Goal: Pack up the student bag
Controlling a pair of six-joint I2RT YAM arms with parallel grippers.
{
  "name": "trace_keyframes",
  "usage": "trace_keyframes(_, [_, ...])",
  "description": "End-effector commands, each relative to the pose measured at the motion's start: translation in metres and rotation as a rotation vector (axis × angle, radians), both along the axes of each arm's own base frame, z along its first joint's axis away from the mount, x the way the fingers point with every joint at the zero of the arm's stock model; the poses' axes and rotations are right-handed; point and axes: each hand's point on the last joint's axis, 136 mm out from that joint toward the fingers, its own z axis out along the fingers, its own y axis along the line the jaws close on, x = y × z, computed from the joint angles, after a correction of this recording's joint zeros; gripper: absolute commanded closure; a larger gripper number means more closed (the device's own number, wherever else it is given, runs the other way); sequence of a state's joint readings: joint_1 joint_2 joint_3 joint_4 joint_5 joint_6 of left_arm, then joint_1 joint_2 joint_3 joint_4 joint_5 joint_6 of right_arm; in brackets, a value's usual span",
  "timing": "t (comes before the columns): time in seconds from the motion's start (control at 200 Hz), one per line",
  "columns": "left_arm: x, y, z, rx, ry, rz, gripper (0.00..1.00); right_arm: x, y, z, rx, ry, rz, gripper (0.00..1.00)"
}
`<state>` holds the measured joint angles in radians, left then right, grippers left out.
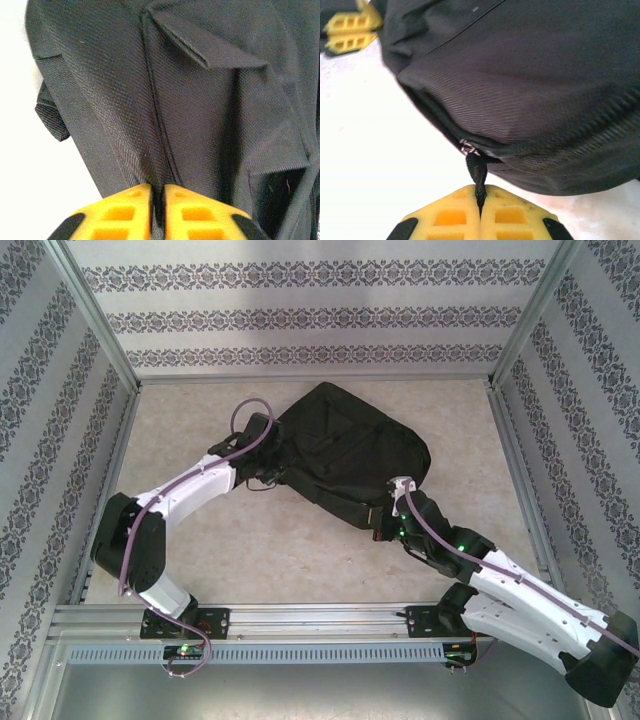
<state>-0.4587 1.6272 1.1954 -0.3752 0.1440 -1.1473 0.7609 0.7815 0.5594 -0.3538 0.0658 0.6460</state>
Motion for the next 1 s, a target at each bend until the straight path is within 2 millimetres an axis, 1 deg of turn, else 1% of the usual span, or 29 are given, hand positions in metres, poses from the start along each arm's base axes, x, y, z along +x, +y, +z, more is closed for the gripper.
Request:
trace_keyframes(0.0, [0.016,0.019,0.004,0.095,-0.024,-0.064,0.74,0.000,0.028,0.011,0.089,0.013,0.103,1.00])
trace_keyframes(0.005, [0.016,0.019,0.004,0.094,-0.025,-0.067,0.72,0.000,0.029,0.012,0.093,0.013,0.106,1.00])
trace_keyframes(0.015, [0.016,0.018,0.005,0.091,-0.022,-0.072,0.62,0.000,0.031,0.012,0.098,0.017,0.111,1.00])
trace_keyframes(0.025, [0.015,0.018,0.005,0.090,-0.020,-0.076,0.57,0.001,0.033,0.013,0.105,0.018,0.114,1.00])
trace_keyframes(0.05, [0.013,0.018,0.007,0.083,-0.008,-0.084,0.50,0.003,0.038,0.016,0.116,0.024,0.119,1.00])
trace_keyframes(0.125, [0.002,0.016,0.014,0.062,0.030,-0.118,0.45,0.007,0.051,0.018,0.135,0.043,0.137,1.00])
trace_keyframes(0.2, [-0.015,0.015,0.017,0.033,0.088,-0.127,0.40,0.011,0.062,0.022,0.148,0.049,0.155,1.00])
trace_keyframes(0.28, [-0.035,0.017,0.016,-0.006,0.145,-0.104,0.40,0.016,0.070,0.028,0.170,0.043,0.152,1.00])
trace_keyframes(0.335, [-0.044,0.012,0.016,-0.056,0.136,-0.090,0.39,0.020,0.074,0.032,0.198,0.034,0.141,1.00])
trace_keyframes(0.355, [-0.049,0.009,0.012,-0.073,0.140,-0.088,0.39,0.021,0.075,0.033,0.208,0.032,0.136,1.00])
trace_keyframes(0.43, [-0.052,-0.004,0.006,-0.177,0.110,-0.081,0.39,0.023,0.079,0.033,0.223,0.032,0.133,1.00])
trace_keyframes(0.48, [-0.057,-0.008,-0.002,-0.210,0.123,-0.073,0.39,0.024,0.080,0.031,0.214,0.038,0.136,1.00])
trace_keyframes(0.52, [-0.058,-0.010,-0.003,-0.216,0.116,-0.075,0.39,0.024,0.080,0.030,0.205,0.041,0.139,1.00])
trace_keyframes(0.56, [-0.056,-0.015,-0.001,-0.224,0.093,-0.085,0.39,0.023,0.079,0.028,0.197,0.044,0.140,1.00])
trace_keyframes(0.655, [-0.050,-0.030,0.013,-0.230,0.030,-0.126,0.39,0.022,0.076,0.026,0.185,0.041,0.135,1.00])
trace_keyframes(0.779, [-0.043,-0.047,0.024,-0.239,-0.013,-0.157,0.41,0.019,0.069,0.023,0.181,0.036,0.121,1.00])
trace_keyframes(0.829, [-0.043,-0.052,0.022,-0.251,-0.011,-0.156,0.42,0.018,0.068,0.022,0.183,0.039,0.117,1.00])
trace_keyframes(0.909, [-0.042,-0.063,0.014,-0.274,0.015,-0.165,0.44,0.016,0.065,0.020,0.184,0.039,0.110,1.00])
trace_keyframes(0.944, [-0.042,-0.066,0.005,-0.279,0.039,-0.166,0.46,0.017,0.063,0.019,0.183,0.037,0.102,1.00])
trace_keyframes(0.994, [-0.042,-0.071,-0.001,-0.289,0.053,-0.170,0.49,0.017,0.060,0.019,0.184,0.032,0.091,1.00])
